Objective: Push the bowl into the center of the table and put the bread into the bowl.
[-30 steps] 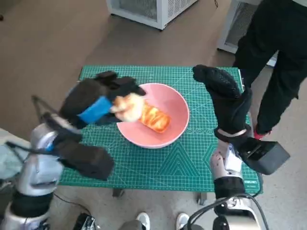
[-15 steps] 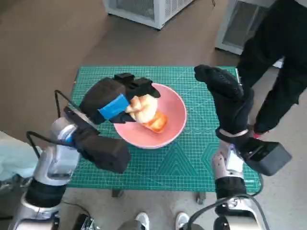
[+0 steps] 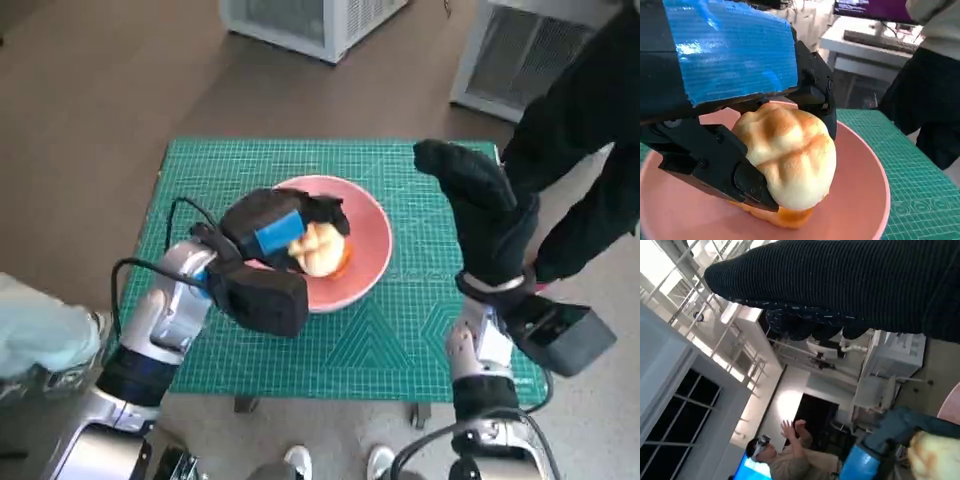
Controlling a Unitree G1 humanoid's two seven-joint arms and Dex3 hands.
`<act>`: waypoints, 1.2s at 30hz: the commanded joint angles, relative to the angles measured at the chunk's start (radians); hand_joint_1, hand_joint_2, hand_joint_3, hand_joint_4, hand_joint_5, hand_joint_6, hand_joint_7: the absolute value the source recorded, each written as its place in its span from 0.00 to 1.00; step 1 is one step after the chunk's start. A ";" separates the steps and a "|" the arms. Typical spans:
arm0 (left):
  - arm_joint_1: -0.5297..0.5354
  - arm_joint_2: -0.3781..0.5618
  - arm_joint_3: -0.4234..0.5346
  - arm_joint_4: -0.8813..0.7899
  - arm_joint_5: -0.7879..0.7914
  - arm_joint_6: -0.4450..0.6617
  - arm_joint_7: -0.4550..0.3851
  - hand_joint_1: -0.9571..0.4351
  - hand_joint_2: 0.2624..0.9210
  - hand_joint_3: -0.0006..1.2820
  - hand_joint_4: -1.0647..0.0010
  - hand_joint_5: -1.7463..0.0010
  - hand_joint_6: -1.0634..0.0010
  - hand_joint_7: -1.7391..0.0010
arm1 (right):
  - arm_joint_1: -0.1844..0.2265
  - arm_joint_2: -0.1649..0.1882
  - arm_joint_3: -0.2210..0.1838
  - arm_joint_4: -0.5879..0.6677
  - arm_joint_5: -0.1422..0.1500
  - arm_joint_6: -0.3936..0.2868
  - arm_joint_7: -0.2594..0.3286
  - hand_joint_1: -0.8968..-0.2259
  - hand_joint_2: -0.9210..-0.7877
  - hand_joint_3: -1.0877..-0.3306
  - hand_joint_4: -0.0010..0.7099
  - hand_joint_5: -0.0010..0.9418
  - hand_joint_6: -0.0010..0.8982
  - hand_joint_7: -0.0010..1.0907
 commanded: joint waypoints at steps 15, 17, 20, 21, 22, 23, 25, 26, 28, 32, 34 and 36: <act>0.002 0.003 0.073 0.003 -0.154 -0.061 -0.043 0.44 0.83 0.00 0.85 0.99 0.68 0.97 | 0.018 -0.012 0.006 -0.007 -0.012 0.020 -0.023 0.23 0.00 0.33 0.30 0.00 0.02 0.53; 0.005 0.004 0.087 0.005 -0.177 -0.082 -0.043 0.38 0.83 0.00 0.89 1.00 0.69 0.98 | 0.016 -0.013 0.006 -0.009 -0.012 0.022 -0.024 0.23 0.00 0.33 0.30 0.00 0.02 0.52; 0.011 -0.001 0.118 0.007 -0.236 -0.116 -0.050 0.33 0.85 0.01 0.91 1.00 0.71 0.99 | 0.014 -0.013 0.007 -0.012 -0.013 0.025 -0.026 0.23 0.00 0.33 0.30 0.00 0.02 0.52; 0.015 -0.004 0.134 0.005 -0.267 -0.129 -0.054 0.32 0.85 0.01 0.92 1.00 0.71 0.99 | 0.014 -0.013 0.008 -0.014 -0.014 0.025 -0.027 0.23 0.00 0.33 0.30 0.00 0.02 0.52; 0.018 -0.006 0.145 0.004 -0.287 -0.139 -0.056 0.31 0.87 0.01 0.92 1.00 0.72 0.99 | 0.013 -0.014 0.008 -0.014 -0.014 0.026 -0.028 0.23 0.00 0.33 0.30 0.00 0.02 0.52; 0.023 -0.011 0.160 -0.001 -0.316 -0.152 -0.058 0.30 0.88 0.01 0.93 1.00 0.72 1.00 | 0.013 -0.013 0.009 -0.017 -0.015 0.026 -0.029 0.23 0.00 0.34 0.30 0.00 0.02 0.52; 0.031 -0.023 0.188 -0.003 -0.370 -0.183 -0.055 0.29 0.91 0.02 0.94 1.00 0.73 1.00 | 0.012 -0.014 0.011 -0.022 -0.016 0.028 -0.033 0.23 0.00 0.34 0.30 0.00 0.03 0.52; 0.035 -0.029 0.201 -0.003 -0.393 -0.199 -0.053 0.28 0.94 0.02 0.94 1.00 0.73 1.00 | 0.012 -0.014 0.012 -0.024 -0.017 0.029 -0.035 0.23 0.00 0.34 0.30 0.00 0.03 0.52; 0.042 -0.044 0.226 0.007 -0.441 -0.240 -0.047 0.26 0.97 0.04 0.95 1.00 0.74 1.00 | 0.012 -0.014 0.014 -0.032 -0.019 0.031 -0.039 0.23 0.00 0.34 0.30 0.00 0.03 0.51; 0.059 -0.079 0.272 0.008 -0.539 -0.313 -0.058 0.24 0.99 0.13 0.96 1.00 0.74 1.00 | 0.014 -0.015 0.020 -0.051 -0.021 0.038 -0.044 0.24 0.00 0.34 0.30 0.00 0.04 0.51; 0.070 -0.096 0.291 0.001 -0.590 -0.342 -0.067 0.23 1.00 0.18 0.97 1.00 0.74 1.00 | 0.014 -0.016 0.023 -0.059 -0.022 0.042 -0.046 0.24 0.00 0.34 0.30 0.00 0.04 0.51; 0.080 -0.115 0.308 -0.008 -0.635 -0.366 -0.072 0.23 1.00 0.22 0.97 1.00 0.74 1.00 | 0.014 -0.016 0.026 -0.069 -0.023 0.046 -0.049 0.24 0.00 0.34 0.30 0.00 0.04 0.50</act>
